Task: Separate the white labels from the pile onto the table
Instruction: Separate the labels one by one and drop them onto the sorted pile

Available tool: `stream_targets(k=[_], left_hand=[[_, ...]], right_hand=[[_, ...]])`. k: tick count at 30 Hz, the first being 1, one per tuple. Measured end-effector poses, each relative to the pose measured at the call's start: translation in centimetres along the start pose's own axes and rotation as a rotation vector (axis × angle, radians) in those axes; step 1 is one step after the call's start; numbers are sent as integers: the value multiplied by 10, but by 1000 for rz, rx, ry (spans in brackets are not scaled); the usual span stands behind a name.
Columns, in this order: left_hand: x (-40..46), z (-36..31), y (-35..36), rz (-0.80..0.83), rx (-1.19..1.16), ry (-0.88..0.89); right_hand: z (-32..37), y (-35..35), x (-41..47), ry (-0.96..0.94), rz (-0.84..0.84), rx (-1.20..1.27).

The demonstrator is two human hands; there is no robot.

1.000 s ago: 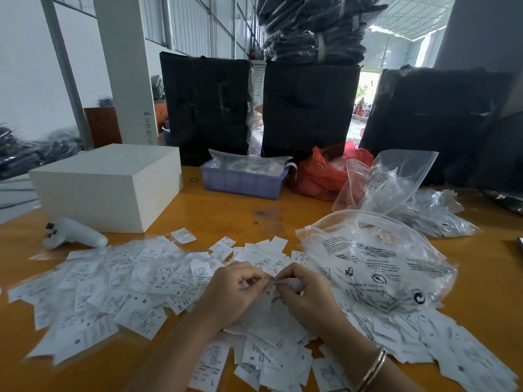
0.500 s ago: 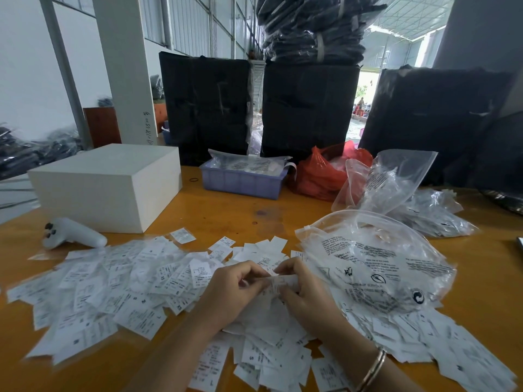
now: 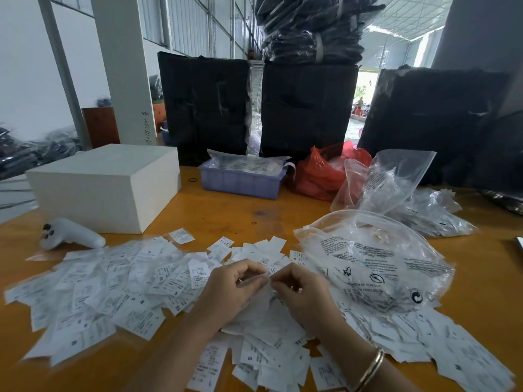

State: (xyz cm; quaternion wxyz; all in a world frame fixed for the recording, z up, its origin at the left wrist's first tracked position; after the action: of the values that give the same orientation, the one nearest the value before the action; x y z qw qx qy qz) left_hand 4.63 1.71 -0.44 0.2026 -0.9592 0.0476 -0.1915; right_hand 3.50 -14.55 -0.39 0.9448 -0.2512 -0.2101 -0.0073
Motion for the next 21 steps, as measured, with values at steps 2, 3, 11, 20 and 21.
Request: stream_targets(k=[2,3,11,20,21], left_hand=[[0,-1,-2,-18,7,10],[0,-3,-3,-48,26,35],[4,0,-30,-509,353,87],[4,20,-42,-558,780,-207],[4,19,-42,-567,812,-197]], right_hand=[[3,-1,0,-39,15,-29],[5,-1,-1,-63,19,-35],[7,-53,23,-93,-467,-118],[-73,-130,53,510,-77,-841],[-75,-129,53,526,-9,-921]])
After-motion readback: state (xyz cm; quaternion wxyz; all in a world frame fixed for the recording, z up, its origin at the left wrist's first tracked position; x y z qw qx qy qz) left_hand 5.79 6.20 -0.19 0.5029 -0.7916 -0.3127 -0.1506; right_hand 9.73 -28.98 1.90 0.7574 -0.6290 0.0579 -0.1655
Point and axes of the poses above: each hand's wrist, its own x-axis towards the middle knuckle, its own y-axis out of the palm, z = x × y, the point moved 2 cm from there along x, towards the middle knuckle, and after that the axes turned 1 degree about -z, right-handed, at the moved point
